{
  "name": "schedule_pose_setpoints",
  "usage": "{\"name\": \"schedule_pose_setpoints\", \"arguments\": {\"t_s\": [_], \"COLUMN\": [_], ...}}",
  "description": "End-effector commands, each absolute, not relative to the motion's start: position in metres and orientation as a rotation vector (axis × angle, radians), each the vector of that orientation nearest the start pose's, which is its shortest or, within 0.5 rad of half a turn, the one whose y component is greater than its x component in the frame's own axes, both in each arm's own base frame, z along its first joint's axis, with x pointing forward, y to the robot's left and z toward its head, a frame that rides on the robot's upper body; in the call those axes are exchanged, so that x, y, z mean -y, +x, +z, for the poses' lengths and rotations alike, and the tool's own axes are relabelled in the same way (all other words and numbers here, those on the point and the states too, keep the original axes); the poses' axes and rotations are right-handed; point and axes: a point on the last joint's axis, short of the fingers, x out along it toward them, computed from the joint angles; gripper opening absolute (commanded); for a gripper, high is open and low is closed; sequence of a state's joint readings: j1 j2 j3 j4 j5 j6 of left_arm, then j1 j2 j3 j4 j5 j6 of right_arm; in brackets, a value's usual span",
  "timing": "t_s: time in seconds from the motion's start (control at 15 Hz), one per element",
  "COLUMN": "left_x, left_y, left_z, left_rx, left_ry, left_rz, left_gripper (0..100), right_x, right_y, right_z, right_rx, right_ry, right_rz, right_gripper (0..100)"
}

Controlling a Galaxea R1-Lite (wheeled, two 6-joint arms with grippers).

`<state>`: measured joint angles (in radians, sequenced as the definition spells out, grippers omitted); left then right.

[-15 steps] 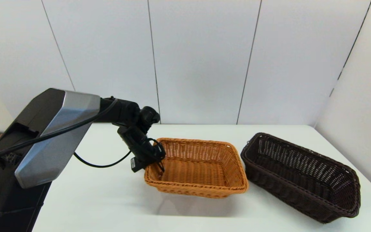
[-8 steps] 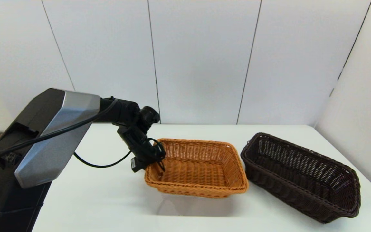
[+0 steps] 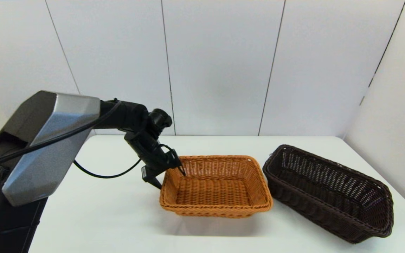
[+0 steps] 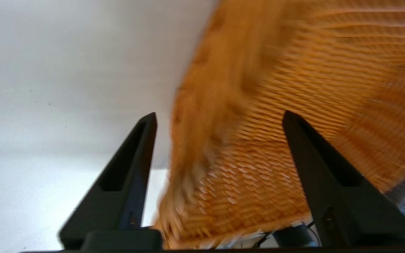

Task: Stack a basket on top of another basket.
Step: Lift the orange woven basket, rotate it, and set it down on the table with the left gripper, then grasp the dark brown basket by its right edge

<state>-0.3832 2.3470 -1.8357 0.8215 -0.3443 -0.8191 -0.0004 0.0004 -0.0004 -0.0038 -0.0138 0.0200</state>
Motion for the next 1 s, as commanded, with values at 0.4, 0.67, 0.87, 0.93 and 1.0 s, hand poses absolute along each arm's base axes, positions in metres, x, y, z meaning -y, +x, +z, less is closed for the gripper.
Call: {"name": "schedule_pose_setpoints", "arguments": {"t_s": [0.4, 0.67, 0.87, 0.93, 1.0], "left_x": [0.08, 0.052, 0.02, 0.01, 0.003], "left_y": [0.245, 0.124, 0.054, 0.04, 0.026], "left_z": [0.32, 0.327, 0.298, 0.29, 0.282], "left_rx": [-0.888, -0.772, -0.715, -0.697, -0.68], "left_ry": [-0.418, -0.297, -0.259, -0.272, -0.262], "left_rz": [0.033, 0.047, 0.068, 0.111, 0.131], "left_gripper": [100, 100, 100, 100, 100], "right_x": [0.0, 0.0, 0.0, 0.0, 0.0], "right_y": [-0.023, -0.023, -0.023, -0.023, -0.023], "right_z": [0.076, 0.076, 0.076, 0.076, 0.076], "right_rx": [0.006, 0.006, 0.006, 0.006, 0.006], "right_ry": [0.02, 0.02, 0.02, 0.02, 0.02], "right_rz": [-0.014, -0.014, -0.014, -0.014, -0.014], "right_gripper": [100, 100, 100, 100, 100]}}
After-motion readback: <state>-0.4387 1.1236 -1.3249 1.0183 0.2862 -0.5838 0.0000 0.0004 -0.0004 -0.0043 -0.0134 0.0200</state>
